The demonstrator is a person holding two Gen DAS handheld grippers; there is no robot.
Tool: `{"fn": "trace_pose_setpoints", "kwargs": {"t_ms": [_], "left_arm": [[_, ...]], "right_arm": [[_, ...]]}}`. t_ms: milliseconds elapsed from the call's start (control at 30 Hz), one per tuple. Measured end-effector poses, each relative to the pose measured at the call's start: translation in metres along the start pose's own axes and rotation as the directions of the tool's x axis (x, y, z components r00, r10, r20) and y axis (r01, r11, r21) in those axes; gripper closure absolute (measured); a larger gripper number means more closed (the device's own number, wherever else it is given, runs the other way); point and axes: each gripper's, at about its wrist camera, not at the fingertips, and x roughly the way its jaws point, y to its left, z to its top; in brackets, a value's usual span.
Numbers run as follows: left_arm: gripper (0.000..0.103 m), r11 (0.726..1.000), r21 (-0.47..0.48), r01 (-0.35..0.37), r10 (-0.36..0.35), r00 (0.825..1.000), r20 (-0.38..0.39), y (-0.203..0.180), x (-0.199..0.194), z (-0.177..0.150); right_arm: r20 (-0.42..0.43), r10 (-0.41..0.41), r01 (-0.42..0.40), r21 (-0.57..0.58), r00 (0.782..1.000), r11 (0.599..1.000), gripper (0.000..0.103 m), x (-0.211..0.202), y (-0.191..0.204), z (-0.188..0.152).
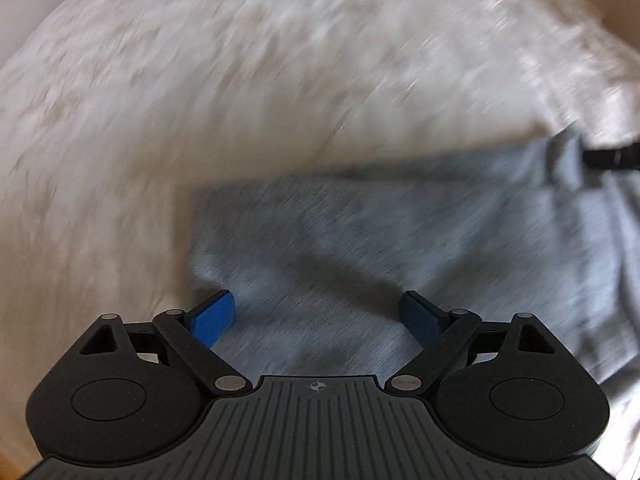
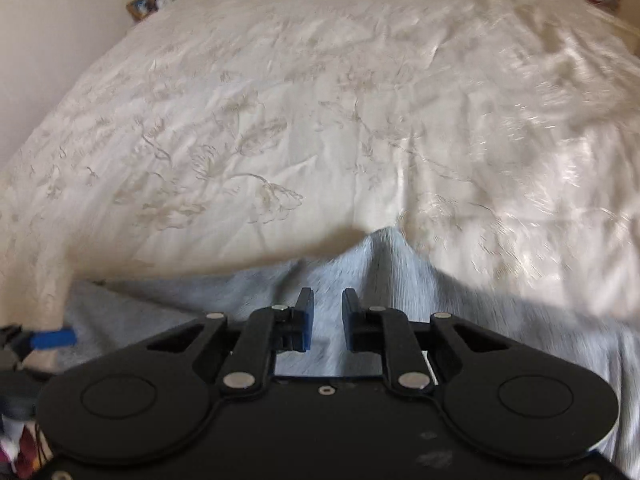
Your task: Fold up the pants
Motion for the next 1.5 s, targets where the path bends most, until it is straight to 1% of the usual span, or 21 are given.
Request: {"fn": "trace_pose_setpoints", "kwargs": {"t_ms": [100, 133, 167, 200, 267, 400, 533, 600, 667, 767, 900, 1000, 1067, 1100, 1200, 1233, 1267, 1300, 1400, 1467, 1500], "left_arm": [[0.011, 0.999, -0.048, -0.005, 0.005, 1.000, -0.008, 0.010, -0.001, -0.008], [0.010, 0.998, -0.058, -0.012, 0.011, 1.000, -0.013, 0.013, -0.001, -0.009], [0.010, 0.998, -0.064, -0.016, 0.015, 1.000, -0.017, 0.014, -0.001, -0.011], [0.010, 0.998, -0.067, -0.020, 0.019, 1.000, -0.021, 0.014, -0.002, -0.011], [0.011, 0.997, -0.072, -0.029, 0.027, 0.999, -0.025, 0.014, -0.004, -0.010], [0.012, 0.997, -0.070, -0.036, 0.036, 0.999, -0.001, 0.007, -0.018, -0.001], [0.012, 0.999, -0.037, 0.028, -0.025, 0.997, 0.070, -0.013, -0.038, 0.013], [0.012, 0.997, 0.012, 0.075, -0.076, 0.992, 0.099, -0.030, -0.045, 0.021], [0.012, 0.990, 0.069, 0.124, -0.131, 0.986, 0.104, -0.048, -0.047, 0.028], [0.012, 0.973, 0.144, 0.179, -0.194, 0.976, 0.100, -0.077, -0.045, 0.034], [0.012, 0.945, 0.242, 0.220, -0.246, 0.965, 0.085, -0.111, -0.035, 0.032], [0.012, 0.930, 0.299, 0.214, -0.236, 0.971, 0.039, -0.129, -0.016, 0.024], [0.011, 0.925, 0.324, 0.199, -0.205, 0.979, -0.015, -0.137, 0.004, 0.018], [0.010, 0.922, 0.341, 0.184, -0.188, 0.982, -0.021, -0.140, 0.010, 0.016], [0.008, 0.916, 0.364, 0.169, -0.177, 0.984, -0.012, -0.144, 0.013, 0.012], [0.008, 0.916, 0.363, 0.172, -0.179, 0.984, -0.013, -0.144, 0.013, 0.012], [0.008, 0.916, 0.363, 0.174, -0.182, 0.983, -0.013, -0.143, 0.014, 0.012], [0.008, 0.915, 0.362, 0.176, -0.184, 0.983, -0.014, -0.143, 0.014, 0.011], [0.008, 0.915, 0.362, 0.176, -0.185, 0.983, -0.011, -0.142, 0.016, 0.009], [0.008, 0.915, 0.364, 0.172, -0.182, 0.983, -0.007, -0.143, 0.014, 0.010], [0.008, 0.916, 0.362, 0.171, -0.181, 0.984, -0.007, -0.143, 0.014, 0.011]], "right_arm": [[-0.049, -0.036, 0.035, -0.028, 0.998, 0.999, 0.087, 0.035, -0.014, 0.019], [-0.053, -0.071, 0.069, -0.032, 0.996, 0.997, 0.097, 0.043, -0.019, 0.024], [-0.059, -0.099, 0.097, -0.031, 0.993, 0.995, 0.103, 0.052, -0.025, 0.028], [-0.076, -0.113, 0.112, -0.017, 0.991, 0.994, 0.103, 0.060, -0.032, 0.031], [-0.094, -0.078, 0.081, 0.031, 0.993, 0.996, 0.103, 0.065, -0.044, 0.035], [-0.064, -0.069, 0.065, -0.062, 0.996, 0.996, 0.103, 0.056, -0.038, 0.029], [0.013, -0.005, 0.005, 0.007, 1.000, 1.000, 0.090, 0.020, -0.046, 0.020], [0.028, 0.023, -0.024, 0.037, 0.999, 0.999, 0.090, 0.002, -0.050, 0.010], [0.018, 0.053, -0.054, 0.051, 0.998, 0.997, 0.090, -0.015, -0.048, -0.008], [-0.037, 0.058, -0.057, 0.027, 0.998, 0.998, 0.090, -0.027, -0.042, -0.042], [-0.123, 0.052, -0.053, -0.010, 0.991, 0.999, 0.089, -0.032, -0.031, -0.090], [-0.169, 0.029, -0.036, -0.040, 0.985, 0.999, 0.091, -0.041, -0.026, -0.123], [-0.182, 0.031, -0.034, -0.013, 0.983, 0.999, 0.091, -0.049, -0.028, -0.135], [-0.174, 0.032, -0.031, 0.011, 0.984, 0.999, 0.090, -0.055, -0.033, -0.141], [-0.109, 0.011, 0.002, 0.117, 0.994, 0.993, 0.078, -0.078, -0.051, -0.142], [-0.080, -0.002, 0.016, 0.168, 0.997, 0.986, 0.067, -0.088, -0.060, -0.143], [-0.055, -0.029, 0.040, 0.205, 0.998, 0.978, 0.060, -0.097, -0.067, -0.144], [-0.019, -0.082, 0.084, 0.233, 0.996, 0.969, 0.058, -0.108, -0.076, -0.144], [0.065, -0.215, 0.188, 0.287, 0.974, 0.939, 0.051, -0.138, -0.102, -0.144], [0.100, -0.262, 0.212, 0.355, 0.960, 0.911, 0.039, -0.154, -0.124, -0.140], [0.097, -0.265, 0.204, 0.410, 0.959, 0.889, 0.037, -0.161, -0.141, -0.139]]}}
